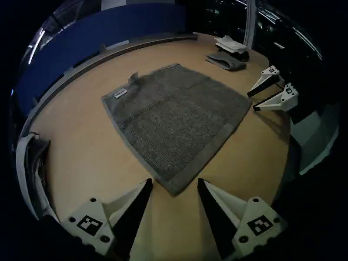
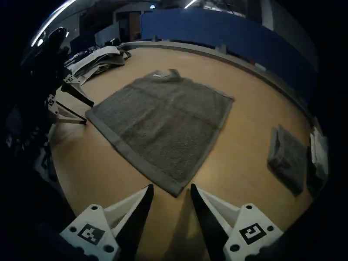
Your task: Fold towel
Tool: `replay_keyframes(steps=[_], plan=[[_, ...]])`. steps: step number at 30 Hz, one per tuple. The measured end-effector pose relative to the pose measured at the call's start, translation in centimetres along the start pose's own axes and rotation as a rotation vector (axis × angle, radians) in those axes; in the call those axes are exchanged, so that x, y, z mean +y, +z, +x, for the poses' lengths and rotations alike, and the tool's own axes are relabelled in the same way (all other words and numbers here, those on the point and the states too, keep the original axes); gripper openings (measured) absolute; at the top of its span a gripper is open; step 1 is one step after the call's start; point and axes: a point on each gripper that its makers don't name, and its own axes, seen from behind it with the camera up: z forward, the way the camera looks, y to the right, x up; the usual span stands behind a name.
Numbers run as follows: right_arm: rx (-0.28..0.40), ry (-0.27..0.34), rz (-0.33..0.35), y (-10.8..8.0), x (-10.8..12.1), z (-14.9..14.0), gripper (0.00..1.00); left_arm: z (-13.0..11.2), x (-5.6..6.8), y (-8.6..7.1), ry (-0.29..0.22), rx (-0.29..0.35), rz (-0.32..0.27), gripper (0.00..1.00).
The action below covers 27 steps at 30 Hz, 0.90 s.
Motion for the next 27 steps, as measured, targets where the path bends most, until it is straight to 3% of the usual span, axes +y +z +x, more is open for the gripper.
replay_keyframes(steps=[2,5,7,13,21,27], plan=[[-0.001,0.0,0.0,0.0,-0.1,-0.1,0.63,0.0,0.1,0.0,-0.001,-0.003,0.002,0.73],[-0.003,0.002,-0.004,0.0,0.0,-0.2,0.44,0.0,0.1,0.0,0.0,-0.007,0.004,0.68],[-0.003,0.005,-0.007,0.0,0.0,-0.3,0.36,-0.1,0.2,0.0,0.002,-0.011,0.004,0.64],[-0.001,0.018,-0.01,0.0,0.1,-0.2,0.35,0.0,0.6,0.1,0.024,-0.025,0.002,0.49],[-0.002,0.032,-0.02,0.1,0.1,-0.2,0.19,-0.1,1.5,0.2,0.043,-0.028,0.0,0.21],[-0.009,0.05,-0.025,-0.1,0.1,-0.2,0.11,-0.1,1.6,0.1,0.055,-0.034,0.004,0.14]])
